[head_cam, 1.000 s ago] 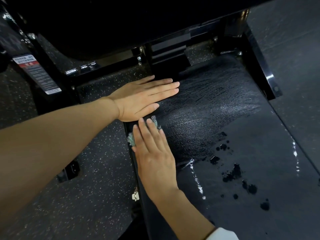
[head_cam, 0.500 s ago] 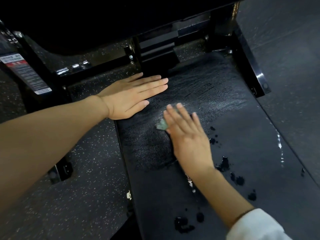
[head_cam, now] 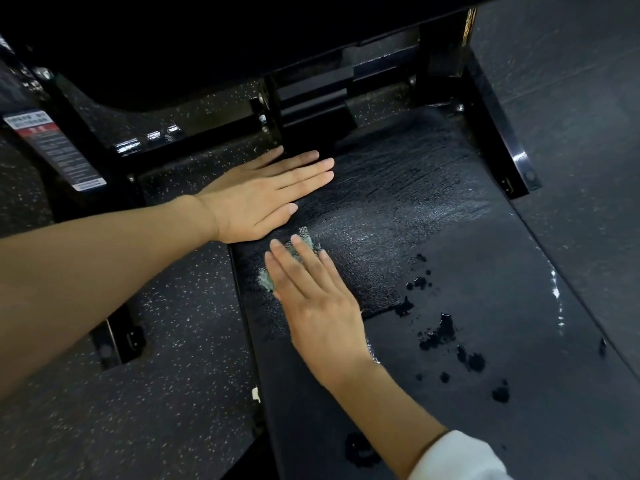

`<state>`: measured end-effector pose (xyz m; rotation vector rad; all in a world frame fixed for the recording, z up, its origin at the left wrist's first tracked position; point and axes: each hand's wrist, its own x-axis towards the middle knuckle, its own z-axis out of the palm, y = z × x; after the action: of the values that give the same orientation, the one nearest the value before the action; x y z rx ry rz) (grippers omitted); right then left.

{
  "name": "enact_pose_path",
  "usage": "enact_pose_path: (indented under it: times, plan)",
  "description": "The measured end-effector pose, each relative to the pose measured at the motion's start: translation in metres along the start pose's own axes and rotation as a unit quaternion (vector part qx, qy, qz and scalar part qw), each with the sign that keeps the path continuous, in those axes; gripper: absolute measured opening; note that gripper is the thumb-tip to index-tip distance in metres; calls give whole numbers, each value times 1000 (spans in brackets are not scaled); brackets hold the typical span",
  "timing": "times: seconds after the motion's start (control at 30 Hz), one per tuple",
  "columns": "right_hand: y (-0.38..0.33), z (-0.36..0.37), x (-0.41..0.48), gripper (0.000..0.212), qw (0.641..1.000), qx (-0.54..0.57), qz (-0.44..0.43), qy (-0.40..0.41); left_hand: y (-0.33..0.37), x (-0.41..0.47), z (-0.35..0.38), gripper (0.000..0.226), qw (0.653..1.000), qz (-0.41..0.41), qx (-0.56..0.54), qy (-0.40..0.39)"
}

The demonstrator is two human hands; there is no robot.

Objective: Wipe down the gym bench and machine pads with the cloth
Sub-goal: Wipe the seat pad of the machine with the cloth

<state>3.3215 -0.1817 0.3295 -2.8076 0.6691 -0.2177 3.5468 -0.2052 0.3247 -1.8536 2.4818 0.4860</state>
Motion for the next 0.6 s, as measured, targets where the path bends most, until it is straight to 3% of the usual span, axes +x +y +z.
enact_pose_path:
  times: [0.13,0.37,0.6]
  plan:
    - [40,-16,-2,70,999,-30,-39,-13,7,0,0,62,1000,-9,-7,3]
    - [139,-52,-21,41,994,-2,106,17,22,0,1,62,999,-34,-8,8]
    - [105,-39,-16,41,973,0,217,81,44,5,5,62,999,-43,-18,21]
